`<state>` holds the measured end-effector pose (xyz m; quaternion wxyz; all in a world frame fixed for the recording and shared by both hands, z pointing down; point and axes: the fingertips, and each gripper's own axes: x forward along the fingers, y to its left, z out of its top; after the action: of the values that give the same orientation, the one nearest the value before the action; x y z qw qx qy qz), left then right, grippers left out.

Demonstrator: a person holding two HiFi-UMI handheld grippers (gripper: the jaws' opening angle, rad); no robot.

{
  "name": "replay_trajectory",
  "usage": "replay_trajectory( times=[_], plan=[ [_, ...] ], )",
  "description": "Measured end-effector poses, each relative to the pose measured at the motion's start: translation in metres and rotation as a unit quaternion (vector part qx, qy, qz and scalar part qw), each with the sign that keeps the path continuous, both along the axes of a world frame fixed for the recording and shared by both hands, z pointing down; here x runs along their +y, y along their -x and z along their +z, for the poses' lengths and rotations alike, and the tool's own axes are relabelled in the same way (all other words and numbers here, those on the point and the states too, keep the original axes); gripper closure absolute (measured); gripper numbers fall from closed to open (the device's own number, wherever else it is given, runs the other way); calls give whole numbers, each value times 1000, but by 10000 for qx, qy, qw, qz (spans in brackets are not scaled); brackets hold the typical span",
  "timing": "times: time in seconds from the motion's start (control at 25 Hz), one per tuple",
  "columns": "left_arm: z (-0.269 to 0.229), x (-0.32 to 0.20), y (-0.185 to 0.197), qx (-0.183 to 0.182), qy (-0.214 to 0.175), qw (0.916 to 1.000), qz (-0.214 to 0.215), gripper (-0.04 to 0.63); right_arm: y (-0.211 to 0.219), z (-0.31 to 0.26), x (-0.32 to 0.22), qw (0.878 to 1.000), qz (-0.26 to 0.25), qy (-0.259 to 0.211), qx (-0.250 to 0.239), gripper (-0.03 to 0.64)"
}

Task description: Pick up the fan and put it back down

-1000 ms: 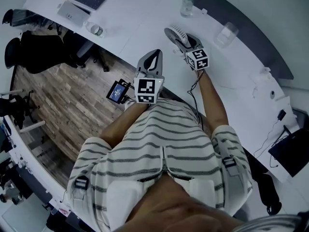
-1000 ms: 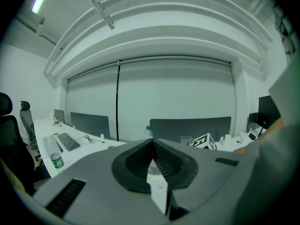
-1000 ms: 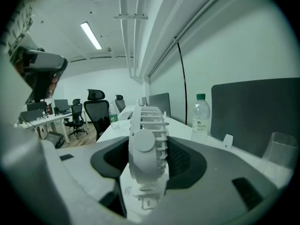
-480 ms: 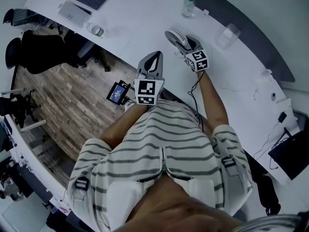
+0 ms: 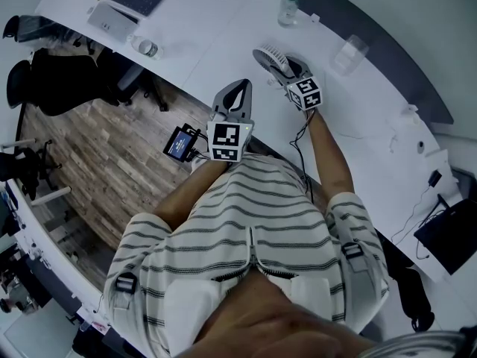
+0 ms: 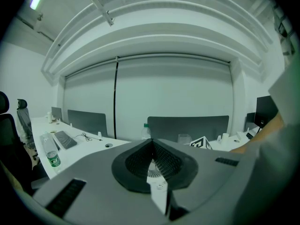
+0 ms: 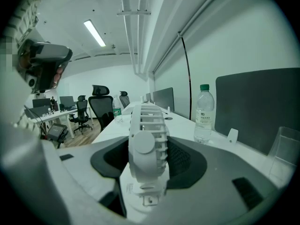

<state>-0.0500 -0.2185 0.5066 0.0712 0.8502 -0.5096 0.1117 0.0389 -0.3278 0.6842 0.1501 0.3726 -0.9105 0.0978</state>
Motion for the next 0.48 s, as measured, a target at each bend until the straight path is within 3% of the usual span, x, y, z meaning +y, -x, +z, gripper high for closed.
replay_trajectory(
  times=[0.48],
  plan=[
    [-2,6,4,34,-28,10000,-25,589,-3,8,6,9991,54,409,-101,383]
  ],
)
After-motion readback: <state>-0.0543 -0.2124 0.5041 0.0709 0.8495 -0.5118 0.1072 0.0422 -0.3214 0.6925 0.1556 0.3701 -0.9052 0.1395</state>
